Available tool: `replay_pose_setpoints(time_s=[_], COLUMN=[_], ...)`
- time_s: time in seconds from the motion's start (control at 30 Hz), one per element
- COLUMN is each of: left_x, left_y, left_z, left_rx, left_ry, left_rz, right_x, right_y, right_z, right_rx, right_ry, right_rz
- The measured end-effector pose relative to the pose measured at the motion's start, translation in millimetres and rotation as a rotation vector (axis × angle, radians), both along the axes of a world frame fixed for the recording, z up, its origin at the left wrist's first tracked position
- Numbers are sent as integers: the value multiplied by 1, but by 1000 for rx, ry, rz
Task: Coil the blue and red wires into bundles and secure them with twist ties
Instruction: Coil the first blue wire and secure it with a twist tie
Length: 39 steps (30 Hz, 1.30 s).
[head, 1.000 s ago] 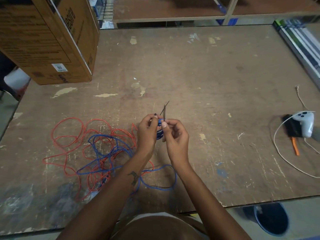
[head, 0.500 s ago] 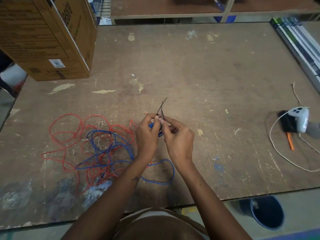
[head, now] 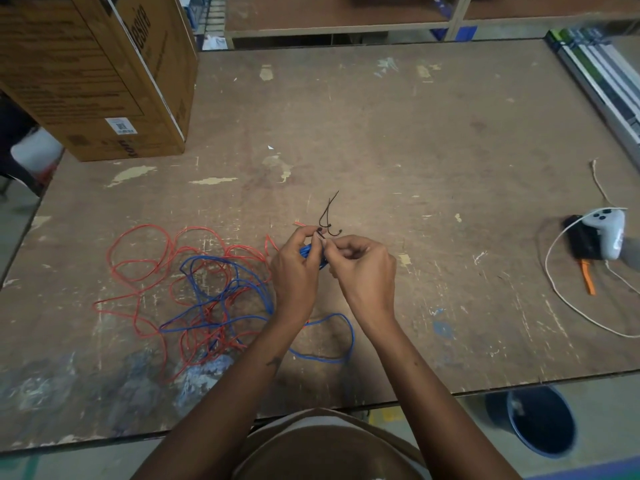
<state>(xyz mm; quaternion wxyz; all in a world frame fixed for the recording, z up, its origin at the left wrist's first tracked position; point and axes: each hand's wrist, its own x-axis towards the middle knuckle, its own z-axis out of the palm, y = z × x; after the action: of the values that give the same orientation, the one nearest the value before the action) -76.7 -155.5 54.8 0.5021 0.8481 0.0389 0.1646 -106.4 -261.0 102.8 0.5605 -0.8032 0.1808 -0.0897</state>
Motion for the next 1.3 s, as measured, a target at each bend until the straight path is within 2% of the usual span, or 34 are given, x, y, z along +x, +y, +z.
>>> replay_pose_setpoints(time_s=[0.13, 0.37, 0.53, 1.3], left_x=[-1, -2, -3, -7], left_y=[-2, -3, -2, 0], left_z=[1, 1, 2, -14], left_rx=[-11, -82, -17, -35], left_ry=[-63, -37, -36, 28], left_rz=[13, 73, 77, 94], right_x=[0, -2, -2, -11], right_y=[1, 10, 12, 10], right_z=[5, 6, 4, -1], right_rx=[38, 70, 92, 88], right_ry=[15, -3, -34, -12], right_rz=[-14, -47, -49, -37])
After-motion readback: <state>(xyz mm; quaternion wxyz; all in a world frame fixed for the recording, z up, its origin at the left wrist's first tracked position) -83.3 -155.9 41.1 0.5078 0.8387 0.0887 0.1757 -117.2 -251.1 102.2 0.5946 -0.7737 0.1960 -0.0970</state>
